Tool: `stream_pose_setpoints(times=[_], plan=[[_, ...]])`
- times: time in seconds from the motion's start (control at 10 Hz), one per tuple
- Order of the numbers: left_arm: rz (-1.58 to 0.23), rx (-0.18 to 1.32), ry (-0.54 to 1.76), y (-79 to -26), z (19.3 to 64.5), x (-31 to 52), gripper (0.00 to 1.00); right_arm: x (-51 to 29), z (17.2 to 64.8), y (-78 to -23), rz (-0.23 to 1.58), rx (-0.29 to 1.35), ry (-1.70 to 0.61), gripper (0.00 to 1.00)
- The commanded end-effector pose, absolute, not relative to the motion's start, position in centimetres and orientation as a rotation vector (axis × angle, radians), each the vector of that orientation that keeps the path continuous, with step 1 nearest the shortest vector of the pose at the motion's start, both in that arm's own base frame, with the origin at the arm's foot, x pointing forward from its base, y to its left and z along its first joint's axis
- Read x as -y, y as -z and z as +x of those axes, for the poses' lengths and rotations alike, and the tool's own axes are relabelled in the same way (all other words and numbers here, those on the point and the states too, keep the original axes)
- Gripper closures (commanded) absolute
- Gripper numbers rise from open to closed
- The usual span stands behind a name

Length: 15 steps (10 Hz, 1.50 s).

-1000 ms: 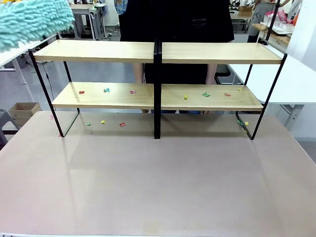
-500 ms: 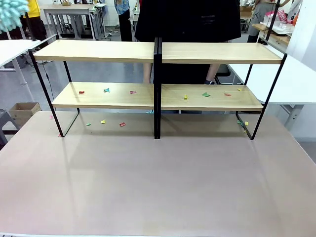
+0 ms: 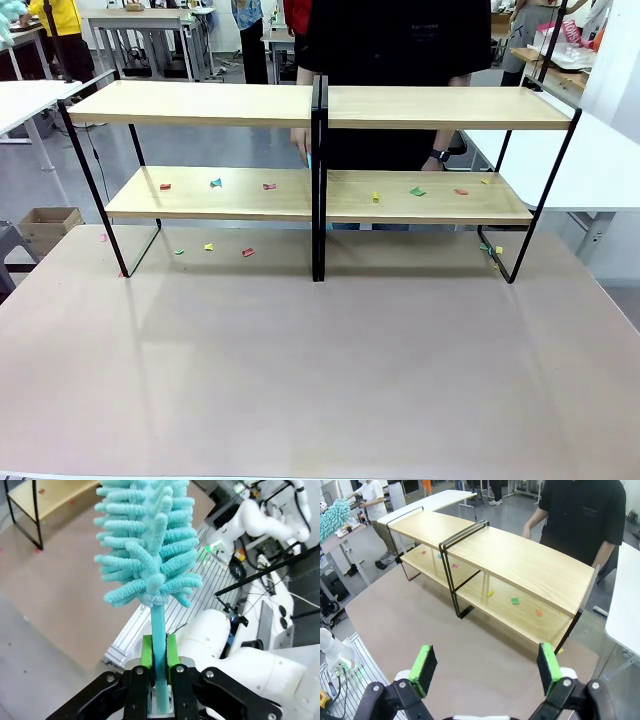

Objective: Clean the shelves.
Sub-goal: Clean a randomly selected level of the Shelf with the Duster, then clean another randomly selected level of the Shelf with the Duster.

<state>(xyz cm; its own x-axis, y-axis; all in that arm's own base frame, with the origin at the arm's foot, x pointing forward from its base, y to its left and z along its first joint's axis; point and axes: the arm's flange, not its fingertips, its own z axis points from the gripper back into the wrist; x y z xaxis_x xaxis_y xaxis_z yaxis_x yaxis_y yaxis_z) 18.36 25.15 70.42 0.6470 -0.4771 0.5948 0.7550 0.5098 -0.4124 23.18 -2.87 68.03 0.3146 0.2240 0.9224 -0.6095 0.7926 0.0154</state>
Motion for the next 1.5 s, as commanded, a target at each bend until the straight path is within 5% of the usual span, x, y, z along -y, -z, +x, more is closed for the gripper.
stream_pose_setpoints(times=[0.0, 1.1, 1.4], plan=[[-0.684, 0.431, 0.801, -70.7, 18.0, -24.4, 0.87, 2.8, 23.2, -68.0, 0.399, 1.127, -0.569, 0.0], [-0.684, 0.431, 0.801, -70.7, 18.0, -24.4, 0.87, 2.8, 23.2, -68.0, 0.399, 1.127, -0.569, 0.0], [-0.769, 0.269, 0.995, -71.1, 17.6, -20.6, 0.87, 2.8, 23.2, -68.0, 0.399, 1.127, -0.569, 0.0]])
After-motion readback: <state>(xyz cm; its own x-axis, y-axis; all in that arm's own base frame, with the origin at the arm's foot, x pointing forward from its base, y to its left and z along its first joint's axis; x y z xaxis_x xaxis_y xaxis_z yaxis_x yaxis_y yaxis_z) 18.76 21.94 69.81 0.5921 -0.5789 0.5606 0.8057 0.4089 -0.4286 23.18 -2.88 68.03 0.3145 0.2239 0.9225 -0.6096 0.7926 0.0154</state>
